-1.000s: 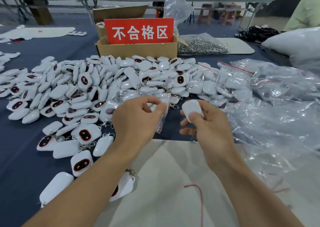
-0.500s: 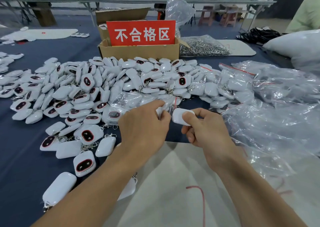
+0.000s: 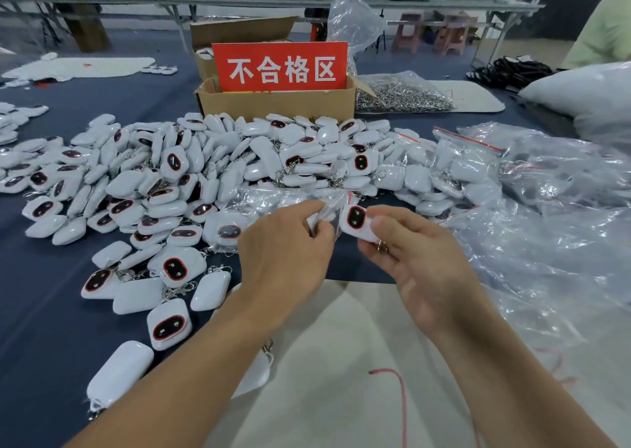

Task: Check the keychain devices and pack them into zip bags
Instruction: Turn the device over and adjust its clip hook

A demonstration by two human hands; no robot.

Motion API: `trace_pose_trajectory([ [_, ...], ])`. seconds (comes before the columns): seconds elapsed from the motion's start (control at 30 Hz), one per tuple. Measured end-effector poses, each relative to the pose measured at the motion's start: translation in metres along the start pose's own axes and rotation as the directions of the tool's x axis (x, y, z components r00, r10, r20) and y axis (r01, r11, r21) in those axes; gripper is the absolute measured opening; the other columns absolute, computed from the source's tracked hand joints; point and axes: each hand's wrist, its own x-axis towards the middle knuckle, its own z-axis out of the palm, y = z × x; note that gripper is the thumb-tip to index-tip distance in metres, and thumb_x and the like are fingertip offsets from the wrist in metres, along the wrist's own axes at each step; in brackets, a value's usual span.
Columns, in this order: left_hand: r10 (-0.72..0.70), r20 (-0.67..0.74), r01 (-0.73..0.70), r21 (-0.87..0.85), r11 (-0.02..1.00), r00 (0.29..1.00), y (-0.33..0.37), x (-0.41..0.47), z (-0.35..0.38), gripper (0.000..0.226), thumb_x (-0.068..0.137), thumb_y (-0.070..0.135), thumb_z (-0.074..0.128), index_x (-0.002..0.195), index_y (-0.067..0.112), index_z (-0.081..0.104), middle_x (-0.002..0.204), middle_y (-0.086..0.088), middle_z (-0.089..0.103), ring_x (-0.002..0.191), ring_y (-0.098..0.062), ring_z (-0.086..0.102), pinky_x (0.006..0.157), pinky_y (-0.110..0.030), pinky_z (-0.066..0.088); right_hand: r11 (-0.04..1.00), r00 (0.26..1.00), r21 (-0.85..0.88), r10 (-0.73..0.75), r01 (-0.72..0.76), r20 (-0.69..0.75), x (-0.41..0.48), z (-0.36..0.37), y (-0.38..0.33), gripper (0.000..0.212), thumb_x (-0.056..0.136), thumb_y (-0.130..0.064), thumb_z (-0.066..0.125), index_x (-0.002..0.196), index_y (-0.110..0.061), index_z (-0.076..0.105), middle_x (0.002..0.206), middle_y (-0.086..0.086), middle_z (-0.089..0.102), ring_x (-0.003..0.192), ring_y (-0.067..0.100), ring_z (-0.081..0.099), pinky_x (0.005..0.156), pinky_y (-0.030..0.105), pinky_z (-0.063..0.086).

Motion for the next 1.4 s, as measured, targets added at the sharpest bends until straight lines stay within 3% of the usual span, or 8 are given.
trace_pose_trajectory([
  [0.17, -0.009, 0.011, 0.009, -0.014, 1.0, 1.0, 0.002, 0.0, -0.001, 0.048, 0.081, 0.061, 0.039, 0.115, 0.048, 0.072, 0.058, 0.013, 0.061, 0.076, -0.016, 0.063, 0.074, -0.035, 0.048, 0.984, 0.996, 0.164, 0.076, -0.067, -0.051, 0.004, -0.005, 0.003, 0.033, 0.088, 0.018, 0.063, 0.078, -0.012, 0.052, 0.079, 0.009, 0.065, 0.075, 0.021, 0.071, 0.069, 0.029, 0.062],
  [0.27, 0.069, -0.033, -0.073, -0.167, 0.983, 0.997, 0.002, -0.002, -0.004, 0.049, 0.085, 0.069, 0.043, 0.113, 0.043, 0.075, 0.061, 0.023, 0.061, 0.063, -0.004, 0.056, 0.07, -0.03, 0.046, 0.985, 0.993, 0.145, 0.099, -0.09, -0.059, 0.005, -0.006, 0.003, 0.022, 0.088, 0.016, 0.064, 0.091, -0.006, 0.063, 0.088, 0.011, 0.074, 0.08, 0.022, 0.075, 0.068, 0.028, 0.062],
  [0.43, 0.19, 0.189, -0.066, -0.519, 0.852, 0.963, 0.004, -0.004, -0.003, 0.033, 0.085, 0.048, 0.072, 0.116, 0.035, 0.077, 0.061, 0.002, 0.063, 0.054, -0.015, 0.056, 0.059, -0.031, 0.05, 0.995, 0.995, 0.047, 0.085, -0.083, -0.053, 0.002, -0.005, 0.002, 0.028, 0.083, 0.013, 0.066, 0.103, 0.0, 0.079, 0.104, 0.017, 0.079, 0.09, 0.021, 0.076, 0.078, 0.029, 0.063],
  [0.6, 0.204, 0.226, -0.038, -0.577, 0.816, 0.952, -0.002, 0.001, -0.002, 0.028, 0.09, 0.025, 0.077, 0.117, 0.034, 0.077, 0.058, 0.003, 0.062, 0.051, -0.007, 0.053, 0.055, -0.021, 0.043, 0.998, 0.993, -0.058, 0.032, -0.039, -0.11, 0.0, 0.001, 0.007, 0.025, 0.08, 0.014, 0.068, 0.093, -0.004, 0.081, 0.091, 0.012, 0.08, 0.08, 0.018, 0.075, 0.069, 0.024, 0.06],
  [0.8, 0.213, 0.252, -0.018, -0.605, 0.796, 0.944, -0.002, 0.004, 0.0, 0.032, 0.092, 0.007, 0.076, 0.112, 0.031, 0.079, 0.072, -0.001, 0.069, 0.055, -0.012, 0.056, 0.055, -0.017, 0.045, 0.941, 0.999, -0.337, -0.001, 0.02, 0.054, 0.002, -0.003, 0.002, 0.02, 0.094, -0.01, 0.066, 0.083, -0.016, 0.081, 0.082, 0.011, 0.077, 0.071, 0.017, 0.065, 0.071, 0.03, 0.061],
  [0.97, 0.207, 0.309, 0.044, -0.644, 0.764, 0.928, -0.002, 0.005, 0.0, 0.025, 0.086, 0.014, 0.076, 0.105, 0.03, 0.081, 0.073, -0.004, 0.07, 0.058, -0.011, 0.061, 0.056, -0.02, 0.05, 0.946, 1.0, -0.324, -0.011, 0.012, 0.004, 0.003, -0.004, 0.004, 0.02, 0.093, -0.008, 0.067, 0.079, -0.01, 0.081, 0.078, 0.016, 0.075, 0.073, 0.026, 0.065, 0.063, 0.029, 0.057],
  [1.2, 0.14, 0.364, 0.135, -0.635, 0.761, 0.921, -0.001, 0.005, 0.0, 0.026, 0.091, 0.002, 0.072, 0.084, 0.026, 0.082, 0.063, -0.003, 0.072, 0.05, -0.01, 0.06, 0.05, -0.019, 0.049, 0.931, 0.999, -0.363, -0.024, 0.034, 0.033, 0.001, 0.001, 0.008, 0.027, 0.095, -0.008, 0.065, 0.075, -0.018, 0.08, 0.078, 0.014, 0.076, 0.074, 0.024, 0.067, 0.076, 0.039, 0.061],
  [1.4, 0.082, 0.314, 0.143, -0.631, 0.762, 0.946, 0.003, 0.002, 0.0, 0.016, 0.091, 0.006, 0.075, 0.095, 0.02, 0.082, 0.06, 0.004, 0.071, 0.047, -0.006, 0.058, 0.046, -0.014, 0.044, 0.949, 0.996, -0.314, -0.001, 0.028, 0.084, 0.0, 0.0, 0.004, 0.021, 0.092, 0.002, 0.064, 0.085, -0.014, 0.077, 0.083, 0.016, 0.076, 0.075, 0.023, 0.072, 0.074, 0.033, 0.062],
])
